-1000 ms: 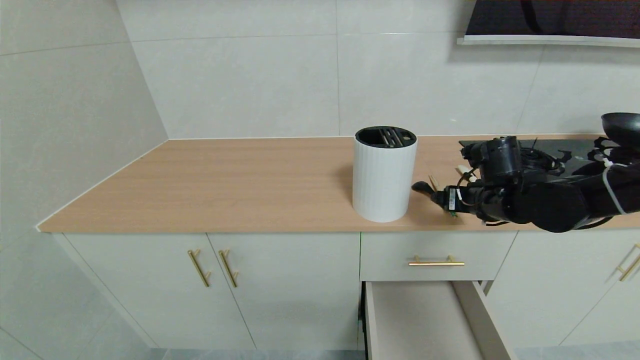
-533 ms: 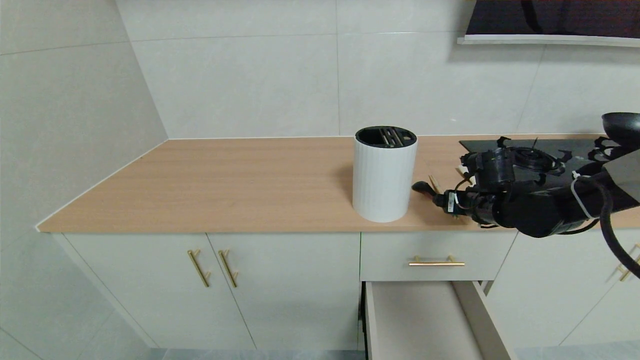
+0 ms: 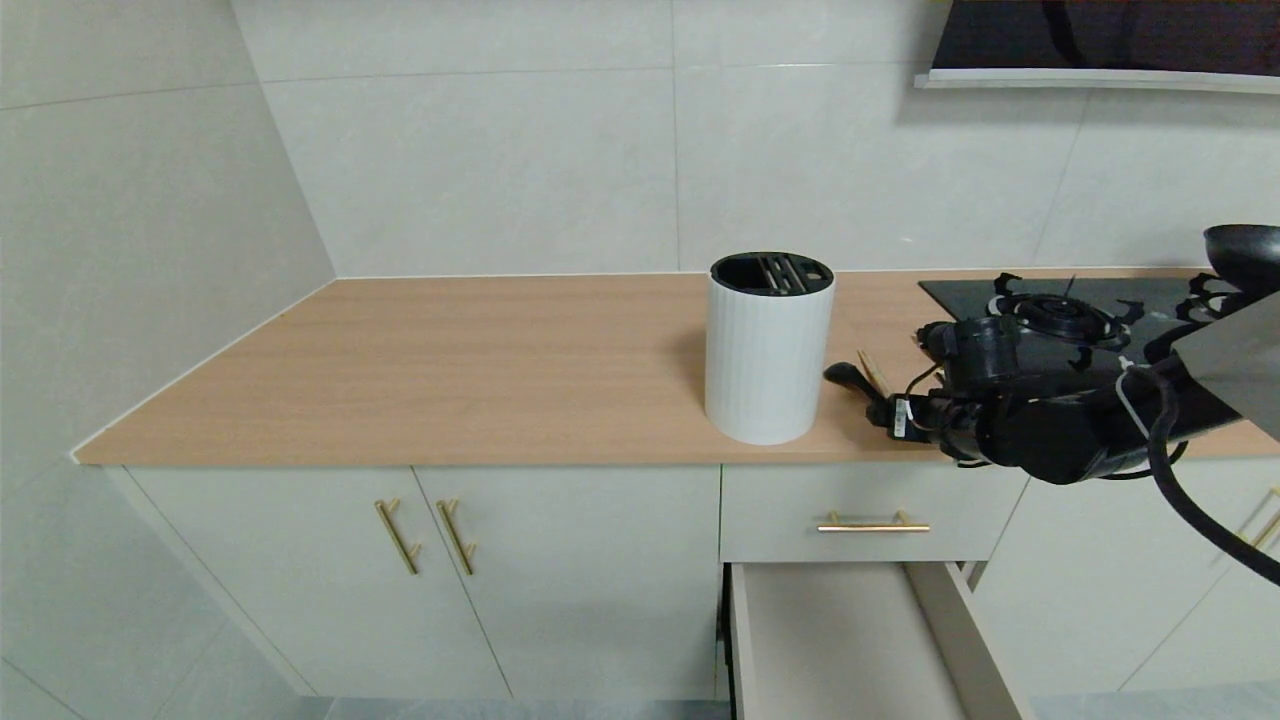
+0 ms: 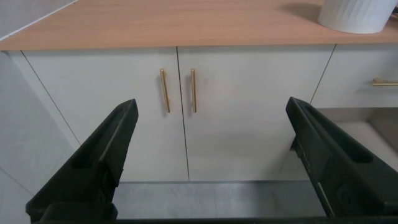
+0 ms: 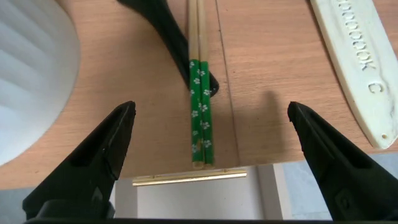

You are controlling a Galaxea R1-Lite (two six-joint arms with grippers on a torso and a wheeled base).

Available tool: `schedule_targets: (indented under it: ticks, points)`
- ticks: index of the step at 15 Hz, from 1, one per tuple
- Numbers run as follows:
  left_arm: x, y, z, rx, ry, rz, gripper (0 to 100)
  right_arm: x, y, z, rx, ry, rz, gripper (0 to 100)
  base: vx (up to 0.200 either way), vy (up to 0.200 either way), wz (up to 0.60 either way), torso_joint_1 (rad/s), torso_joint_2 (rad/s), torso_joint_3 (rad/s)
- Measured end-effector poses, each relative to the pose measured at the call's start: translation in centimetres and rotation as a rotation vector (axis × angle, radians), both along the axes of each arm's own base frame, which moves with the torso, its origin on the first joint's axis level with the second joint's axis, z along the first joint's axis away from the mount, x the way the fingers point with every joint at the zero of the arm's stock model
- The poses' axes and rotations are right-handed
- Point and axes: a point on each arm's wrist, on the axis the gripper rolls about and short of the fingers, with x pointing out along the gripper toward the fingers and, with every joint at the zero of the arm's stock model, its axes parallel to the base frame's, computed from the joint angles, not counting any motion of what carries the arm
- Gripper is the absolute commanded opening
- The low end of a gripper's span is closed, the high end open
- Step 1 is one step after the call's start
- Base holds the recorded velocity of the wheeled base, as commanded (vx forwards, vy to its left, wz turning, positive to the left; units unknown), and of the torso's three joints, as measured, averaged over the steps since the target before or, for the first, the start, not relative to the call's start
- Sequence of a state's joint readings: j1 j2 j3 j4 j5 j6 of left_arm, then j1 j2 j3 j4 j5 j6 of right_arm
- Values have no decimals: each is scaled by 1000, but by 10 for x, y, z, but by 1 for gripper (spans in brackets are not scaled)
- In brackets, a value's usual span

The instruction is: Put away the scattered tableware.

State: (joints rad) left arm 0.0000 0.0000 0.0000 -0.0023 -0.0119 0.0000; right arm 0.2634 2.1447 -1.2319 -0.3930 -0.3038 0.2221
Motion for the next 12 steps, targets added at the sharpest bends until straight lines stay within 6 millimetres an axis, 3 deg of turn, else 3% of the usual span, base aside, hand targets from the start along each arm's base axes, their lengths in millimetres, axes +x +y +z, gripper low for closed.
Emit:
schedule_targets:
  ticks: [2, 3, 12]
  points:
    - [0, 0, 0, 0, 0, 0, 100, 2, 0, -2, 1, -7, 0, 100, 0, 0, 0, 0, 0, 0]
    - [0, 0, 0, 0, 0, 0, 100, 2, 1, -3, 1, -6, 1, 0, 0, 0, 0, 0, 0, 0]
    - [0, 0, 0, 0, -1, 0, 100, 3, 1, -6, 0, -1, 0, 0, 0, 0, 0, 0, 0, 0]
